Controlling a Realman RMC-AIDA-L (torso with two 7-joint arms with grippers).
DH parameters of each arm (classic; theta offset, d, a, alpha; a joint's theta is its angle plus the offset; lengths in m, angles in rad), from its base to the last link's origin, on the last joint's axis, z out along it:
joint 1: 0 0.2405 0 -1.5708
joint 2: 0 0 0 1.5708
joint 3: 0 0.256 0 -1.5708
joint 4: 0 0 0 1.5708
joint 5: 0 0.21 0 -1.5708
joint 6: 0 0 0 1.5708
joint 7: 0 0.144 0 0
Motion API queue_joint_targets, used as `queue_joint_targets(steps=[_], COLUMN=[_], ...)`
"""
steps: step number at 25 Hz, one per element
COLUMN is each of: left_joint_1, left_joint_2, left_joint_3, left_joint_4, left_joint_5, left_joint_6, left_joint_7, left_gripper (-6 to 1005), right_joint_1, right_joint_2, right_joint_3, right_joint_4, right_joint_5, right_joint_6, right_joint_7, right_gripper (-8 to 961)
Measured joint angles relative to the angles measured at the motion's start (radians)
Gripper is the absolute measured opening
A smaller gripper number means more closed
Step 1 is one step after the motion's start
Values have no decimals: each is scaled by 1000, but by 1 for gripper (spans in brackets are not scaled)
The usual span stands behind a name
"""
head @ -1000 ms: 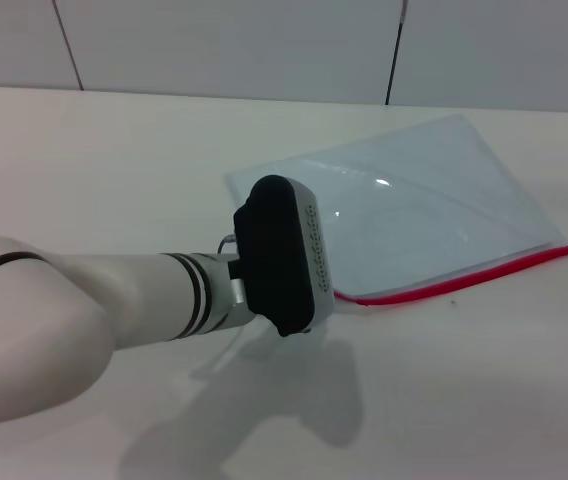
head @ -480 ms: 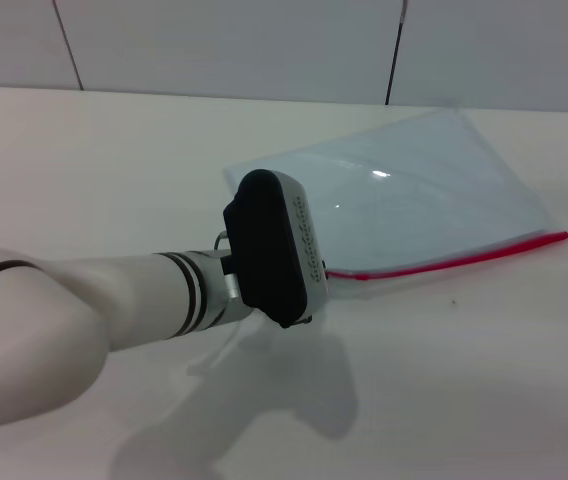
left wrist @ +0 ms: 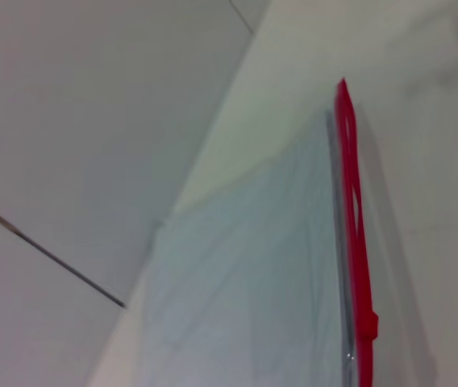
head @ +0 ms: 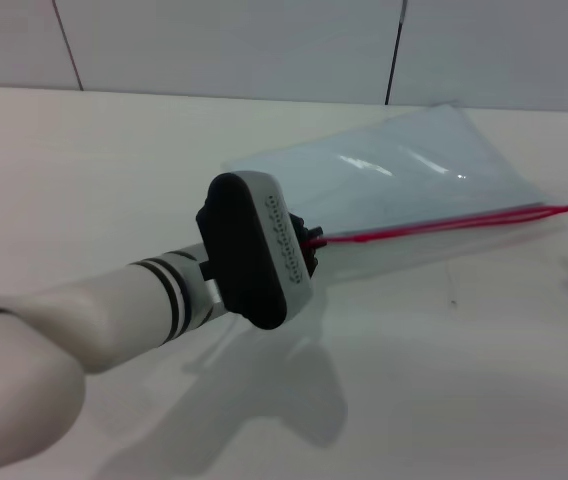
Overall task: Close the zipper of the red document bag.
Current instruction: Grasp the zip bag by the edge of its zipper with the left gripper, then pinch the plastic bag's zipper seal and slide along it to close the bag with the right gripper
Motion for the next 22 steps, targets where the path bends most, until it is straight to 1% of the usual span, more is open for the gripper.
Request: queue_joint_targets(steps=[3, 4, 5, 9, 10, 11, 16, 20, 22], left_joint_1=[24, 29, 33, 45, 48, 49, 51, 51, 51], left_joint_2=[-5, -7, -8, -9, -9, -9, 0, 1, 1], left_joint_3=[1, 2, 4, 27, 34, 39, 67, 76, 82], left_joint_4=[0, 0, 1, 5, 4, 3, 21, 26, 32], left_joint_5=[0, 0, 1, 1, 1, 1, -4, -5, -6], left_joint_6=[-57, -69, -77, -123, -146, -162, -178, -176, -176], left_joint_7=[33, 46, 56, 77, 81, 84, 86, 86, 84], left_gripper=[48, 48, 48, 48, 47, 47, 47, 48, 48], right_joint_1=[19, 33, 33, 79, 111, 111, 181, 218, 228], right_joint_2=[1, 2, 2, 2, 3, 3, 5, 6, 6], right_joint_3=[-78, -109, -109, -157, -178, -178, -229, -281, -302], right_joint_4=[-44, -71, -71, -112, -129, -129, -143, -146, -149], right_joint_5=[-75, -128, -128, -252, -309, -309, -408, -429, -430], right_joint_6=[0, 1, 1, -4, -18, -18, -77, -130, -149], right_joint_7=[-91, -119, -119, -119, -119, -119, -120, -121, -121], right_gripper=[851, 851, 851, 851, 852, 852, 850, 847, 830])
